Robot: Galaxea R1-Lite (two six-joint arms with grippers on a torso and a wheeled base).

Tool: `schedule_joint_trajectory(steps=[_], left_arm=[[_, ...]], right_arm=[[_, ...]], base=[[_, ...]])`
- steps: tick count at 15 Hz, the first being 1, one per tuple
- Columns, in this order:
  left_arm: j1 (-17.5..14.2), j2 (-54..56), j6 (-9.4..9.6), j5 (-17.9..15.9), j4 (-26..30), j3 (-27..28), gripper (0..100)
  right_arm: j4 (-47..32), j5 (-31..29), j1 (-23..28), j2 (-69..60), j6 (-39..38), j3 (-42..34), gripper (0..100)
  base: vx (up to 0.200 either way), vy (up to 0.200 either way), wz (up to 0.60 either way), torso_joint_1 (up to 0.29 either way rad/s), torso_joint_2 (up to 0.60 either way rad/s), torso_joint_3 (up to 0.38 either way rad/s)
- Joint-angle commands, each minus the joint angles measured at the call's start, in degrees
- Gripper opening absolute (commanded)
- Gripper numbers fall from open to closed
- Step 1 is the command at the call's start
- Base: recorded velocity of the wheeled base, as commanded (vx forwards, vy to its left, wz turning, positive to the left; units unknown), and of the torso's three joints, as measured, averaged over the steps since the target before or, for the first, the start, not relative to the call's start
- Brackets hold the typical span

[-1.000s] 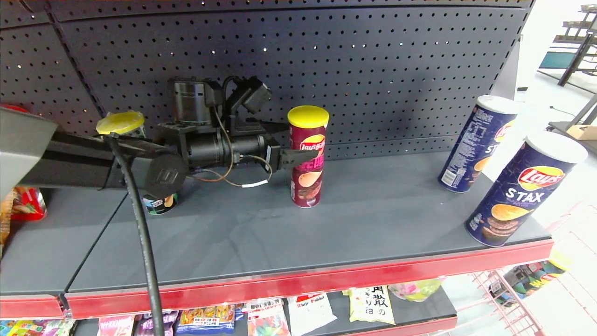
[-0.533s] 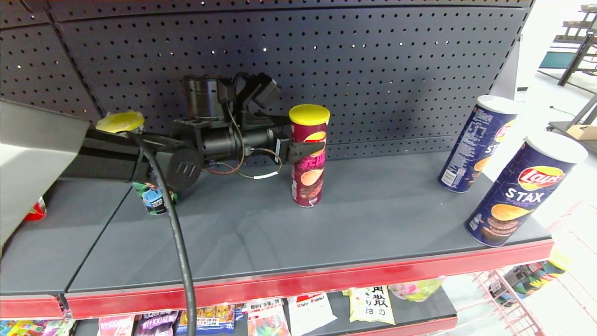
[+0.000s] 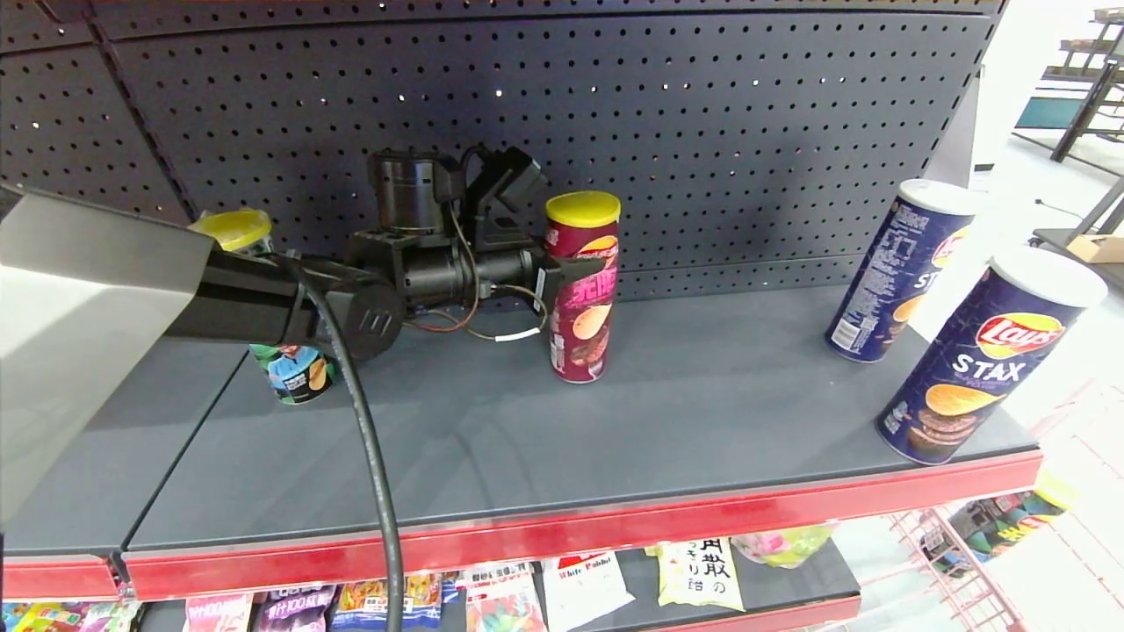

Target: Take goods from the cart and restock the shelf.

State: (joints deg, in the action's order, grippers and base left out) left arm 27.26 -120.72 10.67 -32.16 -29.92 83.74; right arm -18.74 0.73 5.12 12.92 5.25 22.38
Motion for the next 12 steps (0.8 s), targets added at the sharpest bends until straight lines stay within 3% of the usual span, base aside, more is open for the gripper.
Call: schedule_joint_trajectory(steps=[1, 5, 10, 11, 12], left_arm=[[0.1, 0.3, -0.03, 0.0, -0.1, 0.0, 0], [0.3, 2.8, 0.06, -0.2, -0.5, -2.4, 0], [1.2, 15.3, 0.14, -9.1, -0.6, -18.2, 0], [1.2, 15.3, 0.14, -9.1, -0.6, -18.2, 0], [1.3, 16.7, 0.93, -11.2, -1.2, -21.7, 0]], right_arm=[[0.0, 0.1, 0.0, 0.1, 0.0, -0.1, 0], [-0.1, 0.1, 0.0, 0.2, 0.0, -0.1, 0], [0.0, 0.5, -0.1, 0.3, 0.0, -0.1, 0], [0.0, 0.5, -0.1, 0.3, 0.0, -0.1, 0], [0.1, 0.6, -0.1, 0.7, 0.0, 0.0, 0]], base=[[0.000, 0.000, 0.00, 0.000, 0.00, 0.000], [0.000, 0.000, 0.00, 0.000, 0.00, 0.000], [0.000, 0.000, 0.00, 0.000, 0.00, 0.000], [0.000, 0.000, 0.00, 0.000, 0.00, 0.000], [0.000, 0.000, 0.00, 0.000, 0.00, 0.000]])
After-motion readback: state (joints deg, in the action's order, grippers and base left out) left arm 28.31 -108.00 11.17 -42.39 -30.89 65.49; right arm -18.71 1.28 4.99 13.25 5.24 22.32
